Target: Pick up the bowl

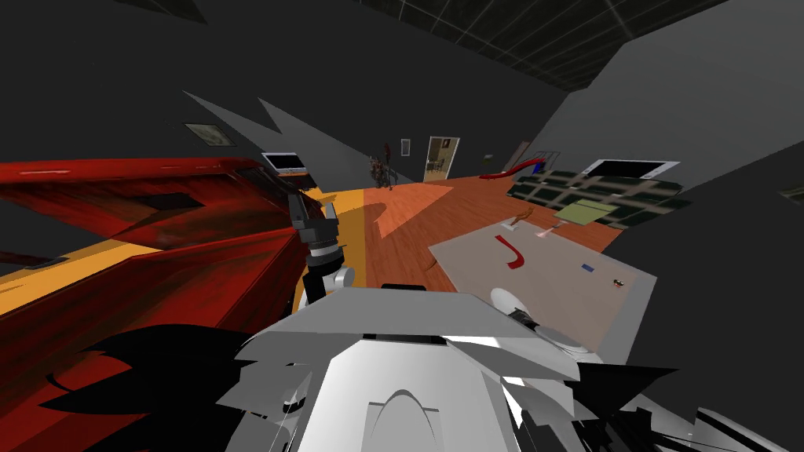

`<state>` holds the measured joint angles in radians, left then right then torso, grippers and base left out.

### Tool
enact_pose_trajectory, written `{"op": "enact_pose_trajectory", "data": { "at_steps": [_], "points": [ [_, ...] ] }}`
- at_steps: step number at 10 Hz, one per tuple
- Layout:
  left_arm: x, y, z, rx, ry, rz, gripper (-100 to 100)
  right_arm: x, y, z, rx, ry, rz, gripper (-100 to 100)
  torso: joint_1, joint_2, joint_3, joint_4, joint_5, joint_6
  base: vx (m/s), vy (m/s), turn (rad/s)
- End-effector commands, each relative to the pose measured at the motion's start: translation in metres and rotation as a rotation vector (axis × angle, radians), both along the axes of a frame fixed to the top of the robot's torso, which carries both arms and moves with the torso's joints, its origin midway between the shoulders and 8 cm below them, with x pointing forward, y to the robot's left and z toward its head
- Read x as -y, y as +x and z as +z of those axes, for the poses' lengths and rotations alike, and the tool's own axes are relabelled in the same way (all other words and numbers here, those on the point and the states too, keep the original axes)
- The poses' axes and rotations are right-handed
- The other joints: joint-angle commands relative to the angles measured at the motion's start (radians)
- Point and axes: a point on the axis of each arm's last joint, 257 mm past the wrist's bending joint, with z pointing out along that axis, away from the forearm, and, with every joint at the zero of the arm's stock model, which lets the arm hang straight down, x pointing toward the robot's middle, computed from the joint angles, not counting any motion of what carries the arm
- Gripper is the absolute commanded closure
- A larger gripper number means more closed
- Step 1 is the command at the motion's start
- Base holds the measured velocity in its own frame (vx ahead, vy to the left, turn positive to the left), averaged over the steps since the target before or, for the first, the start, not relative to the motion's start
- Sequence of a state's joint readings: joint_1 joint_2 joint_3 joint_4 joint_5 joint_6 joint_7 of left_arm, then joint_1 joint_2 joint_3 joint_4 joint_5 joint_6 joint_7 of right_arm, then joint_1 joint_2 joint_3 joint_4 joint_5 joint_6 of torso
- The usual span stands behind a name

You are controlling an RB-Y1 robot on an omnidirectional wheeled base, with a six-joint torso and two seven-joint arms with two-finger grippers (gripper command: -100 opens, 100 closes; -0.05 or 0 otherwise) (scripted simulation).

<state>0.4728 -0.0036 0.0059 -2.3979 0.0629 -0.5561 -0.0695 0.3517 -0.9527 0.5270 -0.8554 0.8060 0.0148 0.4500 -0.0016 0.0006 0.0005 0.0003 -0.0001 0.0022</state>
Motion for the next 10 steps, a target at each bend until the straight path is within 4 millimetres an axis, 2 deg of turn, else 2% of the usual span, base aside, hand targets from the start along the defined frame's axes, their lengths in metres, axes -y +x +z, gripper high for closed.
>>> {"op": "enact_pose_trajectory", "data": {
  "at_steps": [1, 2, 4, 5, 6, 7, 8, 9, 10],
  "points": [
    [0.0, 0.0, 0.0, 0.0, 0.0, 0.0, 0, 0.001, -0.007, -0.003, -0.025, -0.014, 0.01, -100, 0.0, 0.0, 0.0, 0.0, 0.0, 0.0, 0.007, -0.016, 0.1],
    [0.0, 0.0, 0.0, 0.0, 0.0, 0.0, 0, 0.001, -0.022, -0.009, -0.06, -0.025, 0.022, -100, 0.0, 0.0, 0.0, 0.0, 0.0, 0.0, 0.008, -0.014, 0.164],
    [0.0, 0.0, 0.0, 0.0, 0.0, 0.0, 0, 0.001, -0.022, -0.009, -0.06, -0.025, 0.022, -100, 0.0, 0.0, 0.0, 0.0, 0.0, 0.001, 0.005, -0.01, 0.019],
    [0.0, 0.0, 0.0, 0.0, 0.0, 0.0, 0, -0.002, -0.034, -0.015, -0.089, -0.03, 0.033, -100, 0.001, 0.0, 0.0, 0.0, 0.0, 0.001, 0.003, -0.009, 0.116],
    [0.0, 0.0, 0.0, 0.0, 0.0, 0.0, 0, -0.014, -0.053, -0.027, -0.129, -0.019, 0.05, -100, 0.0, 0.0, 0.0, 0.0, 0.0, 0.0, 0.018, -0.039, 0.273],
    [0.0, 0.0, 0.0, 0.0, 0.0, 0.0, 0, -0.014, -0.053, -0.027, -0.129, -0.019, 0.05, -100, -0.001, -0.001, 0.0, 0.0, 0.0, 0.0, 0.016, -0.046, 0.08],
    [0.0, 0.0, 0.0, 0.0, 0.0, 0.0, 0, -0.023, -0.058, -0.034, -0.139, -0.004, 0.054, -100, -0.002, -0.001, 0.0, 0.0, 0.0, 0.001, 0.008, -0.028, -0.008],
    [0.0, 0.0, 0.0, 0.0, 0.0, 0.0, 0, -0.019, -0.055, -0.03, -0.132, -0.012, 0.05, -100, -0.001, 0.0, 0.0, 0.0, 0.0, 0.001, 0.002, -0.009, -0.002],
    [0.0, 0.0, 0.0, 0.0, 0.0, 0.0, 0, -0.02, -0.056, -0.031, -0.134, -0.011, 0.052, 0, 0.0, 0.0, 0.0, 0.0, 0.0, 0.001, 0.0, 0.0, 0.0]
  ]
}}
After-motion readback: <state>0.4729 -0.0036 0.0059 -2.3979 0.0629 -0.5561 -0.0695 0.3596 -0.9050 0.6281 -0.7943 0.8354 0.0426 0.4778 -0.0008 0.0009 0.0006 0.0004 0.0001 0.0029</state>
